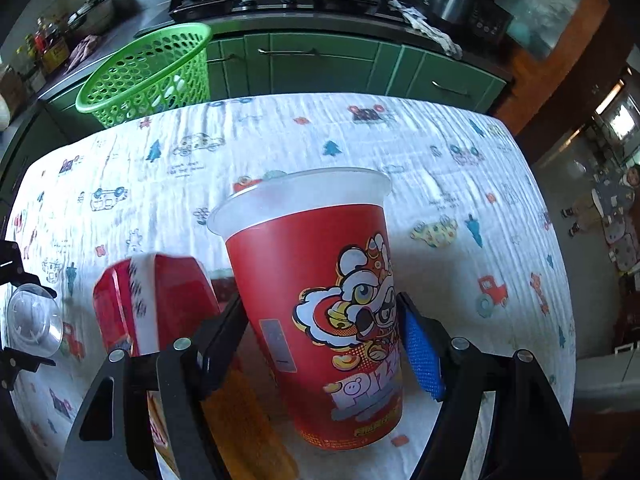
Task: Collect trash
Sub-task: 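Grasp the red printed cup with the right tool while the left grasps the clear plastic cup, then carry the red cup and clear cup over the green basket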
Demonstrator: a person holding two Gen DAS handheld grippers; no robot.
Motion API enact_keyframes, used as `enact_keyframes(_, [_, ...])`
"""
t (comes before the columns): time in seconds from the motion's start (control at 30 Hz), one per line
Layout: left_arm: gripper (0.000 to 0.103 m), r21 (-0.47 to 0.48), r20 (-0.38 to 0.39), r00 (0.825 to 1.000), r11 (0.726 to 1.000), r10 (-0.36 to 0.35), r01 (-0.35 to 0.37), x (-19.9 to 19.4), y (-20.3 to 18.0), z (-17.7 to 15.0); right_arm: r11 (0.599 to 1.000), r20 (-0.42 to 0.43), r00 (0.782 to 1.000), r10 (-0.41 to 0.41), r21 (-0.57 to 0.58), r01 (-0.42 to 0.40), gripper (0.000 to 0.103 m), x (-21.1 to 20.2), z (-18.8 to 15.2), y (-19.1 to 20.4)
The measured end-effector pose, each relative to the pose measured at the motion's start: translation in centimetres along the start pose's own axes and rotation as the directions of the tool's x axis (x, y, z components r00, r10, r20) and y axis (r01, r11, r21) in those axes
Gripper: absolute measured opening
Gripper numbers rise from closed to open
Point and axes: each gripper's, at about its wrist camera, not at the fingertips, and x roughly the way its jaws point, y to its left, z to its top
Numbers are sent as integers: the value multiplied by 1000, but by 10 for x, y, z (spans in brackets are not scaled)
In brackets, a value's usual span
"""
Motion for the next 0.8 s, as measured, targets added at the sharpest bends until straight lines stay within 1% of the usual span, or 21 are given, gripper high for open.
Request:
enact_keyframes(0.1, [59,-18,14,1000,1000,2,-2,-9,5,-5,999,2,1000,-9,-47,9,71,-1,9,18])
enact_keyframes(0.27, [59,-33,46,999,999,14,-12,-24,14,-10,997,25,1000,-5,-76,7,71,-8,27,41])
enact_keyframes(0.43, [59,-65,85,996,998,31,-26,-44,35,-15,995,44,999,-24,-95,28,71,-13,49,66])
enact_keyframes(0.5, [59,-78,101,994,996,40,-32,-53,46,-16,996,57,998,-28,-81,32,71,-17,60,74])
enact_keyframes(0.63, [59,-119,140,986,990,85,-68,-78,81,-14,998,94,995,-43,-48,47,71,-26,91,91])
enact_keyframes(0.7, [59,-145,162,980,985,116,-93,-91,103,-11,999,113,993,-38,-30,42,71,-28,107,101])
enact_keyframes(0.8, [59,-197,186,966,970,179,-142,-113,147,-5,1000,144,989,-13,12,12,71,-30,137,119])
